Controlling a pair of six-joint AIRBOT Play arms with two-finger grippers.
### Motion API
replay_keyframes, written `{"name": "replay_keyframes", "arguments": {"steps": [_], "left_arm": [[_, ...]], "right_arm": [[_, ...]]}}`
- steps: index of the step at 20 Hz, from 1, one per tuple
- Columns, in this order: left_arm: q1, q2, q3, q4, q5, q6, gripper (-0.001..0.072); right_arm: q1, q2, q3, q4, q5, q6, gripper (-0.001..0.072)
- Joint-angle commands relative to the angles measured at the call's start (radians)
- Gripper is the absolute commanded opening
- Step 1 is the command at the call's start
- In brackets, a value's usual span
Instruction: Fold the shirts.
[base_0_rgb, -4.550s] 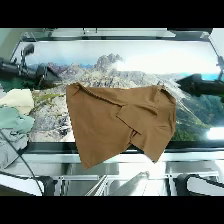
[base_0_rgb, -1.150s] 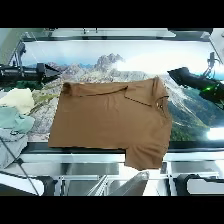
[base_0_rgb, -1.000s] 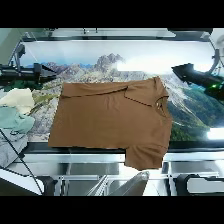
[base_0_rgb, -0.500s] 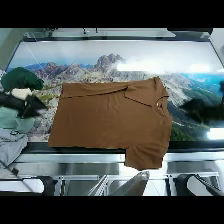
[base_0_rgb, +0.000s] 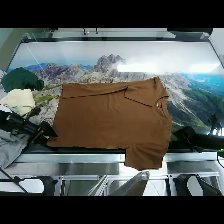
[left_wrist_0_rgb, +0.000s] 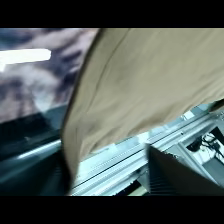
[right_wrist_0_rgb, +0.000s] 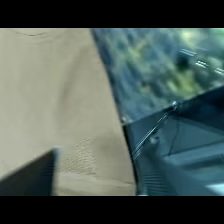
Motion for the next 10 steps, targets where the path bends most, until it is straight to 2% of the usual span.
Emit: {"name": "replay_keyframes", "arguments": {"steps": [1, 2, 3, 5, 8, 10], "left_arm": [[-0.049, -0.068, -0.004, -0.081, 0.051, 0.082, 0.0329], [-0.065, -0.081, 0.015, -0.075, 0.042, 0.084, 0.0103], [-0.076, -0.091, 0.038, -0.073, 0.027, 0.093, 0.0008], [-0.082, -0.094, 0.078, -0.074, 0.019, 0.092, 0.0014], [-0.081, -0.094, 0.13, -0.076, 0.014, 0.09, 0.0014], [-0.081, -0.094, 0.143, -0.076, 0.009, 0.09, 0.0014]], "right_arm": [[-0.031, 0.005, -0.016, -0.047, 0.002, 0.011, 0.0438], [-0.042, -0.009, -0.018, -0.045, 0.011, 0.011, 0.0438], [-0.042, -0.029, -0.025, -0.042, 0.025, 0.011, 0.0438], [-0.029, -0.093, -0.063, 0.013, 0.027, 0.001, 0.044], [-0.008, -0.245, -0.124, 0.145, -0.044, -0.119, 0.0438], [0.018, -0.379, -0.14, 0.232, -0.051, -0.24, 0.0437]]}}
